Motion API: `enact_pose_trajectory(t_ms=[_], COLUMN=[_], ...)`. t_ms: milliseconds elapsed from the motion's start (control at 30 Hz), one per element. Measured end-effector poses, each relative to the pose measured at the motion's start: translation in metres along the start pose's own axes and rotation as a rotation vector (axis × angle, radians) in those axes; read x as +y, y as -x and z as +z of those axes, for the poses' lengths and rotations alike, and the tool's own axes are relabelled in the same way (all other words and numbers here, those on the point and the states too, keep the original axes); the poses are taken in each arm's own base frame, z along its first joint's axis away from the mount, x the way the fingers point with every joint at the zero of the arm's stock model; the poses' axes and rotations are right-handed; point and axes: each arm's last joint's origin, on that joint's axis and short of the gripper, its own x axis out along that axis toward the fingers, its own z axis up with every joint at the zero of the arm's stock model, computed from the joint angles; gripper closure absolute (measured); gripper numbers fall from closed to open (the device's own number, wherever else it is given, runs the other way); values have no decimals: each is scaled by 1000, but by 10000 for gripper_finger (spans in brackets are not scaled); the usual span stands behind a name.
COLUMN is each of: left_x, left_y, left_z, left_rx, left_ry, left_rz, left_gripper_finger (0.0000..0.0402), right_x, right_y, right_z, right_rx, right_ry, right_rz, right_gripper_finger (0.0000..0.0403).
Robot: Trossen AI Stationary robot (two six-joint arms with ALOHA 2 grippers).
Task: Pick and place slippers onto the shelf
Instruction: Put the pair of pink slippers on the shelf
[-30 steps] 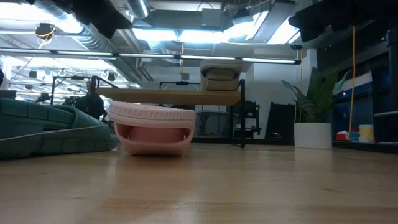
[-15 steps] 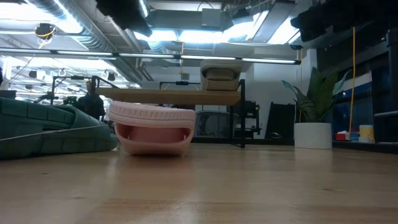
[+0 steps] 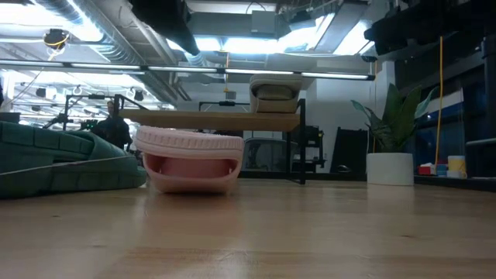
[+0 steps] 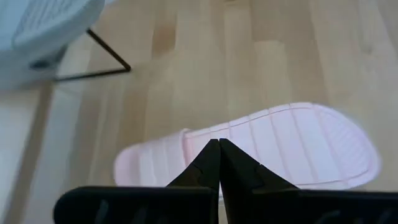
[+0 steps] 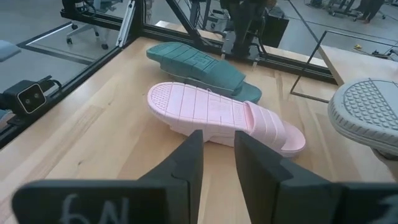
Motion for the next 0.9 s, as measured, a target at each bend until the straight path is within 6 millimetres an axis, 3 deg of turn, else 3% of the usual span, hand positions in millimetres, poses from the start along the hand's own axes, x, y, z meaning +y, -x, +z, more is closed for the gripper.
enact_pose_trajectory(t_ms=[100, 900], left_x=[0, 19], left_y=[-2, -7], left_z=[0, 0], left_rx=[2, 16], left_ry=[-51, 79], left_rz=[44, 130], left_gripper_finger=[401, 401], right_x=[0, 0], right_y=[0, 0], right_z=[0, 0], right_rx=[3, 1], right_ry=[0, -7], right_rz=[0, 0], right_gripper_finger=[311, 311])
